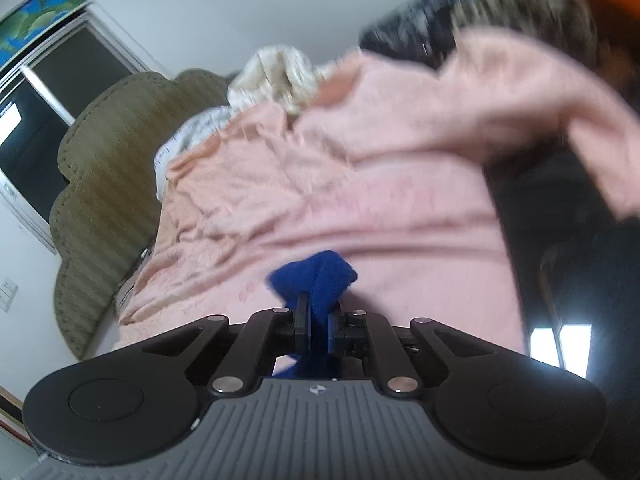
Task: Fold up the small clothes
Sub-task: 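Grasp the sweater sleeve cuff with the right gripper, then carry the sleeve across the sweater body with the right gripper and release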
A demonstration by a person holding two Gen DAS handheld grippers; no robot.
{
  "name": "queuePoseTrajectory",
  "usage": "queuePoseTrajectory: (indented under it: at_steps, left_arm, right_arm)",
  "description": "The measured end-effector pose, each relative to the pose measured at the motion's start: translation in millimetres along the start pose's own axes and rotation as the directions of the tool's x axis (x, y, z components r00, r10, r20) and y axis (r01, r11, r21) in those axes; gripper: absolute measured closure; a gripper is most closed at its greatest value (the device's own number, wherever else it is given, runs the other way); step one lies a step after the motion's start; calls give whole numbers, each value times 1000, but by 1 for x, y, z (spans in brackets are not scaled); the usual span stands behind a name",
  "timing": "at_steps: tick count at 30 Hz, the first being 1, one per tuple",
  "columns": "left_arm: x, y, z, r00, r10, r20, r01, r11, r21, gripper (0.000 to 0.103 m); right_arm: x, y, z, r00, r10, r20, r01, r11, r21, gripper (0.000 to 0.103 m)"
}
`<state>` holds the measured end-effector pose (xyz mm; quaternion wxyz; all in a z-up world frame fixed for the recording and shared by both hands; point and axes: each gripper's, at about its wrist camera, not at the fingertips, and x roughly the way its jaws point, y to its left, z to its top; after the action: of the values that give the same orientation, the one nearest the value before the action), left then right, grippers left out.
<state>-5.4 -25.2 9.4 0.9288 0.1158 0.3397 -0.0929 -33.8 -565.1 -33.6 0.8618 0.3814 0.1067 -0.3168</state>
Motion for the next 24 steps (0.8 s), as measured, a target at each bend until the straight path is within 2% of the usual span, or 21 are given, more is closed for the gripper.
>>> queuePoseTrajectory:
  at_steps: [3, 5, 6, 8, 10, 13, 16, 20, 24]
  left_arm:
    - [0, 6, 1, 1000, 11, 6, -11, 1000, -5, 0]
    - [2, 10, 1, 1000, 16, -2, -16, 1000, -13, 0]
    - [4, 12, 0, 1000, 18, -11, -18, 1000, -18, 0]
    - [6, 15, 0, 1000, 18, -26, -18, 999, -26, 0]
    - [8, 18, 1, 999, 18, -33, -19, 999, -33, 0]
    - [8, 23, -1, 999, 26, -38, -27, 999, -33, 0]
    - [8, 26, -3, 998, 35, -44, -37, 999, -31, 0]
    - [8, 32, -6, 998, 31, -51, -33, 999, -38, 0]
    - [7, 37, -8, 998, 38, -51, -40, 998, -39, 0]
  right_arm:
    - [-27, 23, 2, 990, -20, 142, 39, 991, -131, 93]
    - [-34, 40, -6, 982, -40, 183, 87, 963, -255, 93]
    - [-31, 46, -10, 987, -52, 155, 96, 951, -293, 93]
    - [-25, 50, -17, 994, -66, 90, 89, 953, -290, 93]
    - [-22, 62, -27, 997, -54, 62, 71, 945, -320, 93]
    - [-22, 102, -53, 999, -2, 47, 24, 886, -463, 93]
    - [-27, 153, -89, 996, 83, 15, -56, 783, -620, 93]
    - [-36, 220, -146, 979, 194, -62, -167, 593, -788, 93]
    - [-44, 274, -211, 949, 264, -172, -271, 406, -873, 93]
